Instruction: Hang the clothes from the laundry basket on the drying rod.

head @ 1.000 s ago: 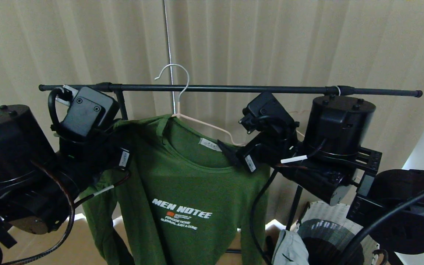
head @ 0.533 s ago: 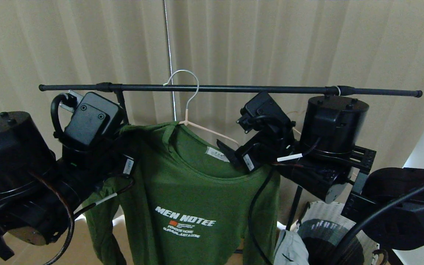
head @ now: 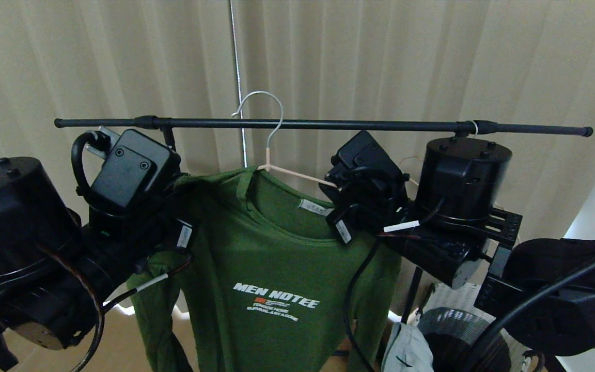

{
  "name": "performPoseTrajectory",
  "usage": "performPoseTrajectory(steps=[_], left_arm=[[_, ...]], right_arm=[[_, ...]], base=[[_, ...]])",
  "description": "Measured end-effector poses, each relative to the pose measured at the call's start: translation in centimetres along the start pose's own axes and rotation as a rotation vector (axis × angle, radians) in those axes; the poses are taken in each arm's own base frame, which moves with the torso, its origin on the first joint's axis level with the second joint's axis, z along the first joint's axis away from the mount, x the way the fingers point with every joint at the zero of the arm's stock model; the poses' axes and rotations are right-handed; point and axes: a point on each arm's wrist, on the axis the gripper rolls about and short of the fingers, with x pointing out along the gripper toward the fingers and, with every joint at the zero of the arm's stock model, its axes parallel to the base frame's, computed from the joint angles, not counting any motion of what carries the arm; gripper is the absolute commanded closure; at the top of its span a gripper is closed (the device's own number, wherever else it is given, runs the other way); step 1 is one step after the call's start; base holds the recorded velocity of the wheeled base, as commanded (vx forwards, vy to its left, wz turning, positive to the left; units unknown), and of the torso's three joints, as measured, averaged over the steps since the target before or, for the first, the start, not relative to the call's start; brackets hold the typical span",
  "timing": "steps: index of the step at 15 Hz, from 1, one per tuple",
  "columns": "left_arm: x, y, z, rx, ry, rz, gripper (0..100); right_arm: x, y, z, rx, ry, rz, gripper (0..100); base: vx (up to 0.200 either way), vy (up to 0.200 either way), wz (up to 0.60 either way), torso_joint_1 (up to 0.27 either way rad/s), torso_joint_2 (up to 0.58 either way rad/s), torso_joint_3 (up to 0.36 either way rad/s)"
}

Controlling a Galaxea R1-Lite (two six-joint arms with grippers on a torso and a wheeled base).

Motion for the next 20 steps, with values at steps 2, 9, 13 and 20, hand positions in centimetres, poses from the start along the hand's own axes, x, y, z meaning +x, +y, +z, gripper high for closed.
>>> performPoseTrajectory(steps=[2,9,13,20], left_arm=[[0.0,0.0,0.0,-0.001,0.000,0.002,100],[-0.3,0.2,-0.2,-0.005,0.005,0.013,0],[-1.6,0.4,-0.6,-0.012,-0.016,-0.037,0],[-5.5,1.1,-3.2,-0.018,-0.027,-0.142,0]], right_arm=[[0.0,0.0,0.0,-0.001,0.002,-0.002,100],[-0.7,-0.4,-0.3,-0.001,0.014,-0.012,100],[-2.2,-2.2,-0.7,0.005,0.029,-0.055,100],[-5.3,-6.3,-1.1,0.027,0.035,-0.171,100]], base=[[0.000,0.000,0.00,0.000,0.00,0.000],[0.000,0.000,0.00,0.000,0.00,0.000],[0.000,0.000,0.00,0.000,0.00,0.000],[0.000,0.000,0.00,0.000,0.00,0.000]])
